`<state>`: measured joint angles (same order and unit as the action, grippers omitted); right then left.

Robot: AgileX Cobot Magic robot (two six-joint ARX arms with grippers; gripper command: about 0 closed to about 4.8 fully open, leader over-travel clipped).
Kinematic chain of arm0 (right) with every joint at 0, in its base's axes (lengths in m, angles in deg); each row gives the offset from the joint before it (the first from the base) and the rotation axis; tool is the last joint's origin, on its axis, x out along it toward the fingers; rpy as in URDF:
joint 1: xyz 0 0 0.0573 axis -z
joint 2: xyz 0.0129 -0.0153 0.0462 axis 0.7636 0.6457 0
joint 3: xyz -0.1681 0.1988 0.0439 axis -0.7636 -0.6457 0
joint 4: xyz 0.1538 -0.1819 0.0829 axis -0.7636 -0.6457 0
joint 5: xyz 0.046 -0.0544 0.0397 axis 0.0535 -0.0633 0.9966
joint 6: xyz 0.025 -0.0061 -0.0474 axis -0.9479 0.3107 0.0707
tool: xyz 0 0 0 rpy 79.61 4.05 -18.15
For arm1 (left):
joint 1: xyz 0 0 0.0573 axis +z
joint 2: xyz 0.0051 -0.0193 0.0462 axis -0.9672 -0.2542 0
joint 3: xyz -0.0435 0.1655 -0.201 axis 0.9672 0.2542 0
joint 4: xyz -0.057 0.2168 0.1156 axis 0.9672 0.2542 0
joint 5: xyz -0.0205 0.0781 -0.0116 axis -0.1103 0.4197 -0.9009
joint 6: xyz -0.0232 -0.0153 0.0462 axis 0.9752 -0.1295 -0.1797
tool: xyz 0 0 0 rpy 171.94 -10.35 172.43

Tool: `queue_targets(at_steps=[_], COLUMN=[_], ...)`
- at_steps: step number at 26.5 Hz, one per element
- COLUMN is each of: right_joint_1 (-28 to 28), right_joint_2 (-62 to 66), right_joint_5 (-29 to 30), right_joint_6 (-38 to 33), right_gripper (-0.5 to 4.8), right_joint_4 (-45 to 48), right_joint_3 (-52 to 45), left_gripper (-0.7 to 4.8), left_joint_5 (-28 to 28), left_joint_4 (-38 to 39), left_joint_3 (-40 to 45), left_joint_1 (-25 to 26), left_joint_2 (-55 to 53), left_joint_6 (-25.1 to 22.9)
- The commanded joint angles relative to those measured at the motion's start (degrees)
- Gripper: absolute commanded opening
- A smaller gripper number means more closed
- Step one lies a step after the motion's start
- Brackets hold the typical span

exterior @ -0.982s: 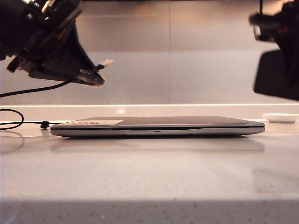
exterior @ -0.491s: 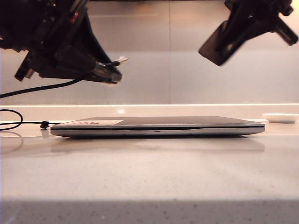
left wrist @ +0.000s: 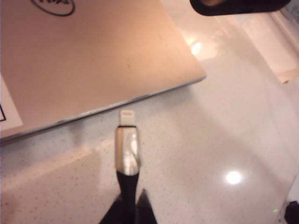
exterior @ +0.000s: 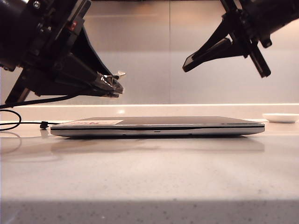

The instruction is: Pick up the charging cable and the phone, plug the charging cable into the charging port on the phone, and finally place them back on the table.

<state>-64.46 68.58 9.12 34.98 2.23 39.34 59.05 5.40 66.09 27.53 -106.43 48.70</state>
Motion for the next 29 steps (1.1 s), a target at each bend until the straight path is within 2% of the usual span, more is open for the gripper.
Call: queue_targets(at_steps=[1,8,14,23,29], right_joint_1=[-0.98,-6.80,-11.87,-17.07,-18.05], right_joint_2=[-0.48,-0.46,0.66,6.27,8.09], right_joint_5=[0.39,-5.27,-9.77,-11.91,-12.28], right_joint_6=[-6.93,-11.50,-12.00,-18.49,-19.23], right_gripper=[-0.05,-0.05,-0.05,-0.05,-0.05], right_joint_4=[11.17,22.97,27.43,36.59,38.21], right_joint_3=[-3.21,-8.72,-8.70,-8.68,-8.70], left_gripper=[-0.06,-0.06,-0.06,-0.06,-0.06], left_joint_5=[-0.22,-0.20,-0.22,-0.22,-0.22], left_joint_4=[-3.63,-4.87,-6.45,-6.54,-6.51], left_joint_3=[0.85,1.16,1.22,1.22,1.22], left_joint_1=[-0.09,-0.09,-0.09,-0.09,-0.09], left_joint_2=[0.07,0.07,0.07,0.07,0.07], left_joint_6=[3.28,5.55,6.84,6.84,6.82])
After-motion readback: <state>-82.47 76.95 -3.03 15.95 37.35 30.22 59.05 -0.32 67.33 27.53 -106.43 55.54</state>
